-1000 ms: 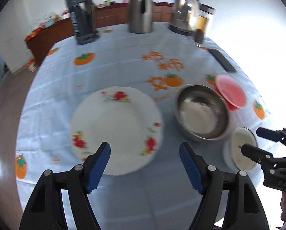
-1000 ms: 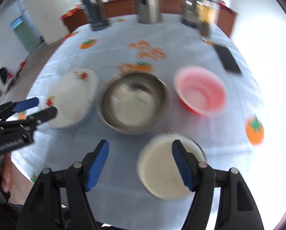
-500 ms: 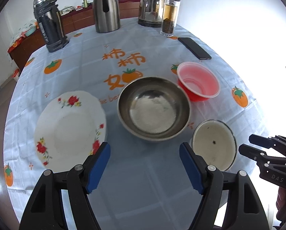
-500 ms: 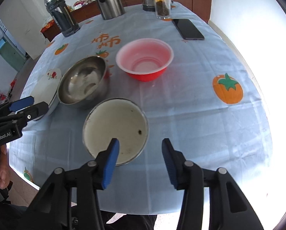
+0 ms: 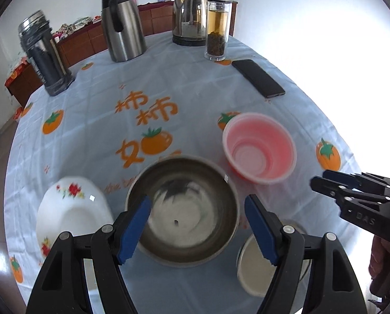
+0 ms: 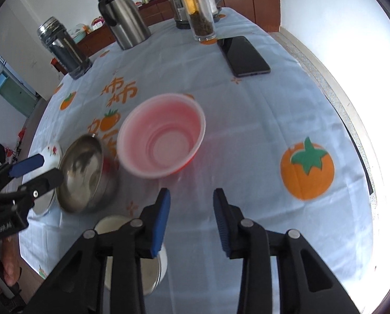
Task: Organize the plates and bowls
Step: 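Move both tools over to the pink plastic bowl beside the steel bowl, then grasp the pink plastic bowl at opposite rims with both tools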
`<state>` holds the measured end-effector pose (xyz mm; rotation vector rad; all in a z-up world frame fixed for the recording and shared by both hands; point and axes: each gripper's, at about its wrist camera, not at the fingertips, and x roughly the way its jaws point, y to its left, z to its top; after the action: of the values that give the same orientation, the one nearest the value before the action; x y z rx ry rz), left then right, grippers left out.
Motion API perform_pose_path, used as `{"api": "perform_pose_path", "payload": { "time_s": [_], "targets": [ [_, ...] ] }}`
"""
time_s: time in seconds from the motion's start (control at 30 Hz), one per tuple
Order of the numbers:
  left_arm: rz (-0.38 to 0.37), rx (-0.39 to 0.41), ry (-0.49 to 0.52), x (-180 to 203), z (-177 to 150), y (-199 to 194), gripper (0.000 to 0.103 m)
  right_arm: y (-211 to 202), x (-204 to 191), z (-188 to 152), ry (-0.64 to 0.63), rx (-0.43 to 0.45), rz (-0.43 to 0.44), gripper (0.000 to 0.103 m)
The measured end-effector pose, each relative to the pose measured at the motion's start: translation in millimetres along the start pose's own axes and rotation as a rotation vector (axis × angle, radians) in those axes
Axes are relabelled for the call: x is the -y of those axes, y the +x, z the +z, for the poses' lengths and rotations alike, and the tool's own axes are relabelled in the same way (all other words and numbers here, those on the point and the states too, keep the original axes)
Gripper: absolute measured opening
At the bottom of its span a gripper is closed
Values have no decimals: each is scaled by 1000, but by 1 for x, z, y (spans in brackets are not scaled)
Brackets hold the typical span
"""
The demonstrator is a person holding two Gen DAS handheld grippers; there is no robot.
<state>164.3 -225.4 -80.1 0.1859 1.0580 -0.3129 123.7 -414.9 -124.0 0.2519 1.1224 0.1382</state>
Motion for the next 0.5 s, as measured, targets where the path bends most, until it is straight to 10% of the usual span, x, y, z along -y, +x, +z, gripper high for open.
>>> {"api": "perform_pose_path", "payload": {
  "time_s": [0.5],
  "targets": [
    [0,-74,49,24,53,65,62,42,9,47,-13,-29,-8,26]
  ]
}}
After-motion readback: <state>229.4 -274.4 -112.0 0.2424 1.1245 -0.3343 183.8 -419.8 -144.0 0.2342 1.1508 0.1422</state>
